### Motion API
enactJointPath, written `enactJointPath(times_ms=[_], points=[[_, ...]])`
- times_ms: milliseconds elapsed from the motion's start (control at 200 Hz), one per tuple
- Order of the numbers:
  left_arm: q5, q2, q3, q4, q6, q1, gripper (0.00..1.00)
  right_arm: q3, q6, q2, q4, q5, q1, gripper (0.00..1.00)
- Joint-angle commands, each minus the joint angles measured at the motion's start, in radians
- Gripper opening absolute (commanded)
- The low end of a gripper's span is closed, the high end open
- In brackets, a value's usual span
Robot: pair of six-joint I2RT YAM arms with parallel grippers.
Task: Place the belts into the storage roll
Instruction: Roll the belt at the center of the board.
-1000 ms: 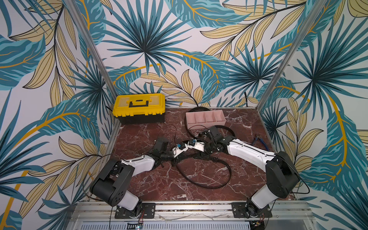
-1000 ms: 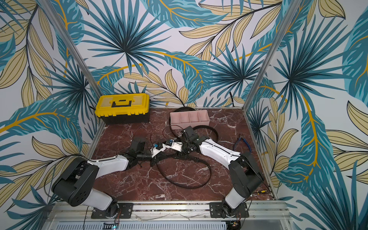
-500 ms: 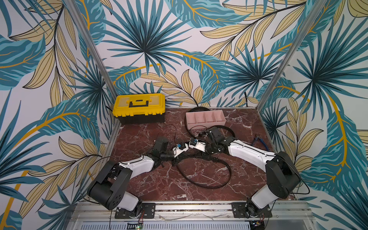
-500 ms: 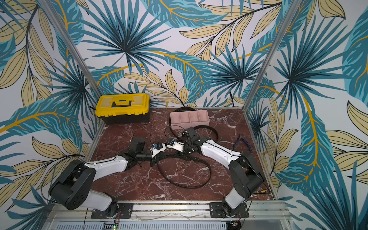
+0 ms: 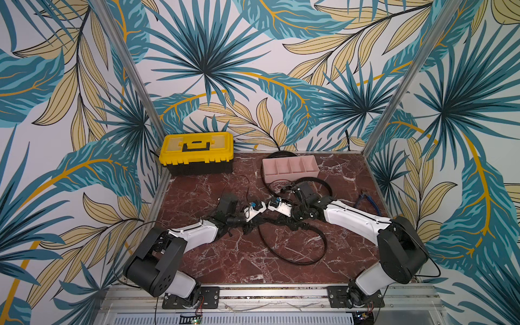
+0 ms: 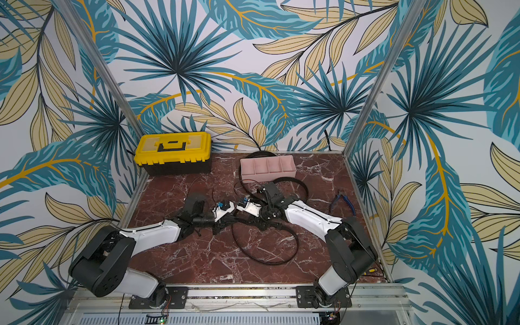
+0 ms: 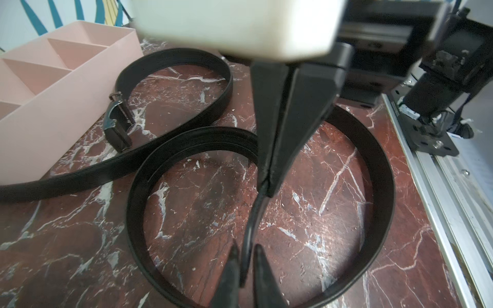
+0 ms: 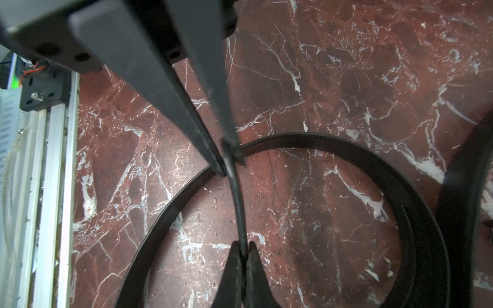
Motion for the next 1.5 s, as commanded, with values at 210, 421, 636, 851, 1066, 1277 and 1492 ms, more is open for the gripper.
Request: enactJointPath(times_ms=[210,421,636,851,1066,1277,1492], points=[[-0.308,-0.087,-0.007,0.029,-0.229,-0.007,0.89,-0.004,0.147,0.031,0.000,0.064,0.019,0.00],[-0.525,-0.126,0.014,-0.068,-0.581,-0.009,0.99,0.066,0.323,0.084,-0.056,0.179,0.021,0.00],[-0.515,0.064,0.141,-0.194,-0.718,0.001,0.79,0.086,0.478,0.140,-0.031,0.230,0.020,0.00],[-0.396,0.206,0.287,-0.274,-0.772,-0.004,0.72,0.156,0.636,0.225,-0.103,0.330,0.021,0.00],[-0.473,0.188,0.301,-0.363,-0.793,-0.026,0.72,0.299,0.864,0.328,-0.200,0.436,0.021,0.00],[-0.551,0.136,0.254,-0.382,-0.809,-0.066,0.70,0.509,1.078,0.444,-0.344,0.564,0.021,0.00],[-0.553,0.173,0.287,-0.376,-0.843,-0.086,0.69,0.531,1.463,0.492,-0.264,0.507,0.017,0.00]])
